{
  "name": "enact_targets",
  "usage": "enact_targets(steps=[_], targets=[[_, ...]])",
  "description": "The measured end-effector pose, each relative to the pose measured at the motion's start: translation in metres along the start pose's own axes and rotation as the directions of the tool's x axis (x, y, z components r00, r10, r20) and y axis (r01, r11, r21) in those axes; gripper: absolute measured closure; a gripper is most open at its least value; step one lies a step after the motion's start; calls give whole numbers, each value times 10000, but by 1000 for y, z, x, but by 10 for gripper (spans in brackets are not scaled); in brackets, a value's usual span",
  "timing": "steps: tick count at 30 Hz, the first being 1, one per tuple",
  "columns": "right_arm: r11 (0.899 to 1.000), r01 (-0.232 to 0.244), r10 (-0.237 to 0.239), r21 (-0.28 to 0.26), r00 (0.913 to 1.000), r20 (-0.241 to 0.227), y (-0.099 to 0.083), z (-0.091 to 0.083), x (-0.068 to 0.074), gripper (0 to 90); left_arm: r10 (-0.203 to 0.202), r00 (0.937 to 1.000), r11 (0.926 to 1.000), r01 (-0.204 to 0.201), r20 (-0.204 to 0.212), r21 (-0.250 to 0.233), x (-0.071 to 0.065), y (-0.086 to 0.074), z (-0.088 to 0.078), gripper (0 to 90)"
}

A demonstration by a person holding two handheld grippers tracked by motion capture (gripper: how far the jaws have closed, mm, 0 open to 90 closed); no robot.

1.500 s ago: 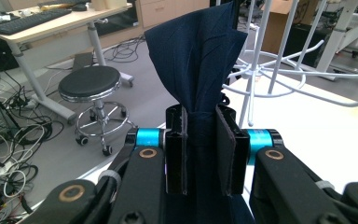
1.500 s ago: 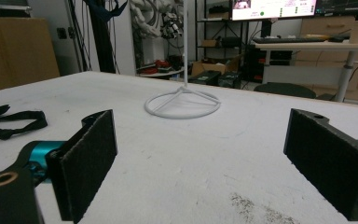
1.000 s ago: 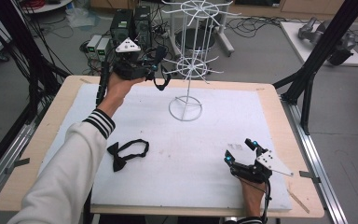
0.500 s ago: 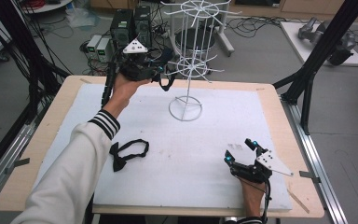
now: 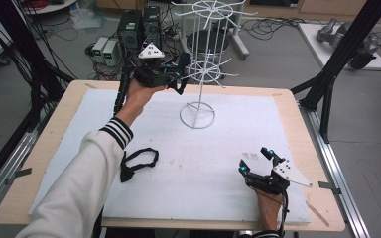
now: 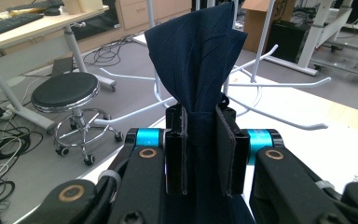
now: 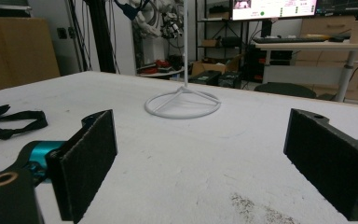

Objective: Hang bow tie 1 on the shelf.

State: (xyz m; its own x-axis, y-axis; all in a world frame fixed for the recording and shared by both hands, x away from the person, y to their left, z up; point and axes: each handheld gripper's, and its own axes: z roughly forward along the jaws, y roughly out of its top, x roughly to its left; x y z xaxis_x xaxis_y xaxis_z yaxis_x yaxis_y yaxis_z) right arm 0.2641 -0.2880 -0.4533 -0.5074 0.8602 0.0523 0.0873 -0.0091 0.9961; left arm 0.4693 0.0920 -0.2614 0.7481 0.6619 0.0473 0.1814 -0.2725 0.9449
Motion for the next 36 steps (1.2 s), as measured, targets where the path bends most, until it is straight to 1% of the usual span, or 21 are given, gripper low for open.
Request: enact_targets(steps=[6, 9, 14, 16, 18, 22, 32, 34, 36], targets=[[10000, -2, 2, -5, 10000, -22, 0, 0, 0, 88, 17, 10000, 10000, -17, 48, -24, -3, 2, 1, 751], [10000, -8, 8, -13, 10000, -13, 0, 0, 0, 88, 65, 10000, 10000, -65, 39, 50, -5, 3, 3, 751], [10000, 2, -2, -13, 10000, -20, 0, 0, 0, 88, 162, 9999, 9998, -163, 38, 108, -8, 5, 5, 751], [10000, 6, -6, -8, 10000, -8, 0, 0, 0, 88, 311, 9995, 9993, -310, -28, 213, -11, 4, 8, 751], [10000, 8, -8, -8, 10000, -17, 0, 0, 0, 88, 278, 9996, 9993, -278, -21, 251, -13, 4, 10, 751], [10000, -8, 8, -1, 10000, -15, 0, 0, 0, 88, 406, 9992, 9988, -405, -52, 282, -15, 5, 12, 751], [10000, 18, -18, -22, 10000, -19, 0, 0, 0, 88, 303, 9995, 9990, -301, -71, 331, -15, 5, 11, 741], [10000, -4, 4, -40, 10000, -5, 0, 0, 0, 88, 226, 9997, 9992, -222, -99, 319, -15, 5, 10, 724], [10000, 8, -8, -46, 10000, 9, 0, 0, 0, 88, 179, 9998, 9993, -179, -12, 338, -15, 5, 10, 693]])
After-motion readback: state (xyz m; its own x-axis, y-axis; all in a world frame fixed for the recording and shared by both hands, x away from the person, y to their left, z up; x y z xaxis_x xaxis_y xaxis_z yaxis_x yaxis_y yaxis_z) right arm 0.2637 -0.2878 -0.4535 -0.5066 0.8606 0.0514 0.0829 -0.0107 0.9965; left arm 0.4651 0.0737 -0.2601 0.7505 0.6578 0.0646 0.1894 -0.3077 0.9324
